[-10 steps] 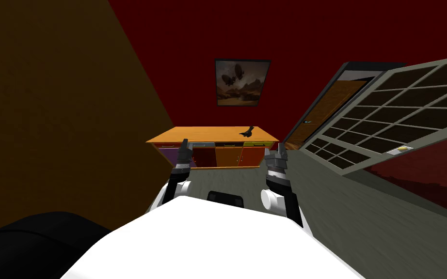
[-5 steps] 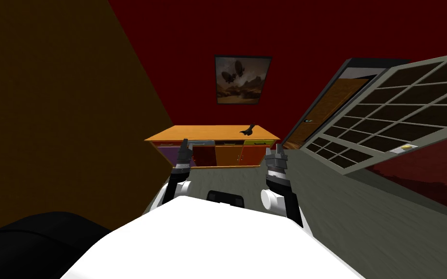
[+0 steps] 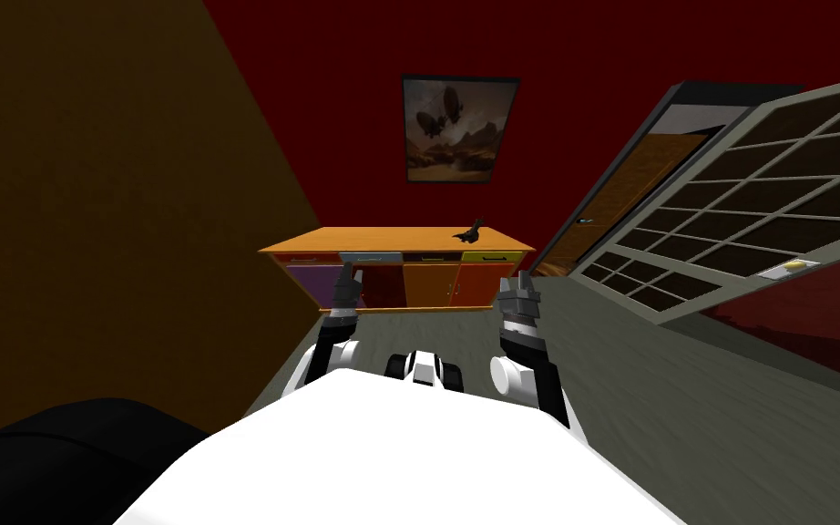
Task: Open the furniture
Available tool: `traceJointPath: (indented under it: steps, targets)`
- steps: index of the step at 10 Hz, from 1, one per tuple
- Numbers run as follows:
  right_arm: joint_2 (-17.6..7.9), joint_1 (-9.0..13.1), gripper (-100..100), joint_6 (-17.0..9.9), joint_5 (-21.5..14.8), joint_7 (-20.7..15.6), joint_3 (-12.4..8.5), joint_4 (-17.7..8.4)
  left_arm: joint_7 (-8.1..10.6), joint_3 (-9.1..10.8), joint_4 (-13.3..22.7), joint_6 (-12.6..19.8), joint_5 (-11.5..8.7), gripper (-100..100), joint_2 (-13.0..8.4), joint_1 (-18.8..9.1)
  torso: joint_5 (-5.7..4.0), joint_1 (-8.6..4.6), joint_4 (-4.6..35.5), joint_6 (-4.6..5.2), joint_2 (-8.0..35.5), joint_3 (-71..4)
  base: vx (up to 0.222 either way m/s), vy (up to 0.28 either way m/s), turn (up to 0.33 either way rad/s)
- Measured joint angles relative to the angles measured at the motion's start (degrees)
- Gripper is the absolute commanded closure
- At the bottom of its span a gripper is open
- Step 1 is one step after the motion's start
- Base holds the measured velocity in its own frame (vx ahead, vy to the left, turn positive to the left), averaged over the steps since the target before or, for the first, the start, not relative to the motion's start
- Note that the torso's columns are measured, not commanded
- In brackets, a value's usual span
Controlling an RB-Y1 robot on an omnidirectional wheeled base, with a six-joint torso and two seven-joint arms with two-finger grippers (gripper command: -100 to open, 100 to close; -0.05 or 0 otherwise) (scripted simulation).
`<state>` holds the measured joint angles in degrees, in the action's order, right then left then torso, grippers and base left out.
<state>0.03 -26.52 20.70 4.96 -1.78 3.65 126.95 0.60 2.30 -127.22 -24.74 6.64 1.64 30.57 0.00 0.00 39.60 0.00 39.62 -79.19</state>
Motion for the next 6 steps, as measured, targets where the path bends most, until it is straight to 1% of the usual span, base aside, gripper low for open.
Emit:
traceJointPath:
  steps: [1,2,4,6]
  targets:
    - [0.00,-0.01,0,-0.01,0.00,0.00,0.00,-0.02,-0.03,0.03,0.43,-0.21,-0.02,-100,-1.48,-0.14,0.00,-0.01,1.88,0.00,1.89,-3.97,0.033,-0.025,0.008]
    - [0.00,-0.01,0,-0.01,0.00,0.00,0.00,-0.03,-0.05,0.17,1.06,-0.57,-0.09,-100,-3.28,-0.40,-0.01,-0.04,2.43,0.00,2.39,-5.11,0.040,-0.038,0.009]
    - [0.00,-0.02,0,-0.01,0.00,0.00,0.00,-0.03,-0.23,0.21,2.52,-1.48,-0.13,-100,-6.42,-0.90,-0.01,-0.03,2.65,0.00,2.59,-5.41,0.053,-0.037,0.012]
    - [0.00,-0.02,0,-0.01,0.00,0.00,0.00,-0.03,-0.42,0.45,4.96,-3.13,-0.29,-100,-8.80,-1.56,-0.01,-0.02,2.67,0.00,2.64,-5.40,0.071,-0.054,0.015]
